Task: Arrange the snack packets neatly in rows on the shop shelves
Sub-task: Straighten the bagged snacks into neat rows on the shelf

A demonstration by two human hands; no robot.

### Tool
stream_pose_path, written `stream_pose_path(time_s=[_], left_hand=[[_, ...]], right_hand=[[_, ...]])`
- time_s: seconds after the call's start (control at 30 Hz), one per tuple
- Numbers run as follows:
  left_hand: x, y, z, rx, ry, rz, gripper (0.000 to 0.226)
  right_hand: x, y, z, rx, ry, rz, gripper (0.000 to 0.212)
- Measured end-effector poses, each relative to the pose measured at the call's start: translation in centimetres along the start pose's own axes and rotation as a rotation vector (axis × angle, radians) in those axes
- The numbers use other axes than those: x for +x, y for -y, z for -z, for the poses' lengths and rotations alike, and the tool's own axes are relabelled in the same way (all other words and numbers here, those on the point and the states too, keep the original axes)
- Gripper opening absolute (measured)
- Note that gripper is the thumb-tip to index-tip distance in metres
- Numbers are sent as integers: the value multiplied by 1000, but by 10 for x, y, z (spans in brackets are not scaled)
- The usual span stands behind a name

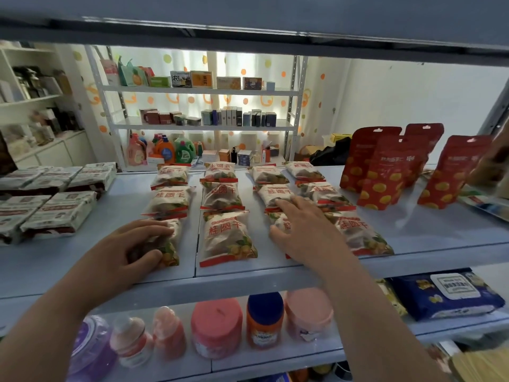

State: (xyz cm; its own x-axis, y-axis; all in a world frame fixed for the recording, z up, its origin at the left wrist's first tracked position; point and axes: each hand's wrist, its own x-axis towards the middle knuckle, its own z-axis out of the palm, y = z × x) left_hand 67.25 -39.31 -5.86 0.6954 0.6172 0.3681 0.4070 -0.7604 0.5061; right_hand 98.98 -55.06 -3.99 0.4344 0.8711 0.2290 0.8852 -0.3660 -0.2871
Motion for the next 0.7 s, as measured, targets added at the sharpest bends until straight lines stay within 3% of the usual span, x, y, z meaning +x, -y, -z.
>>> stream_pose_path(time_s=[0.2, 0.4, 0.57, 0.7], left_hand=[[-1, -7, 1, -20, -3, -2, 47], [-1, -2, 0, -32, -11, 5, 43], [1, 0, 1, -52, -6, -18, 47], [0, -2, 0, -64, -9, -32, 44]], right_hand=[[50, 10, -1, -135, 303, -65, 87], [71, 13, -1, -149, 327, -60, 87], [115, 22, 13, -131, 122, 30, 77], [155, 20, 9, -158, 360, -115, 65]])
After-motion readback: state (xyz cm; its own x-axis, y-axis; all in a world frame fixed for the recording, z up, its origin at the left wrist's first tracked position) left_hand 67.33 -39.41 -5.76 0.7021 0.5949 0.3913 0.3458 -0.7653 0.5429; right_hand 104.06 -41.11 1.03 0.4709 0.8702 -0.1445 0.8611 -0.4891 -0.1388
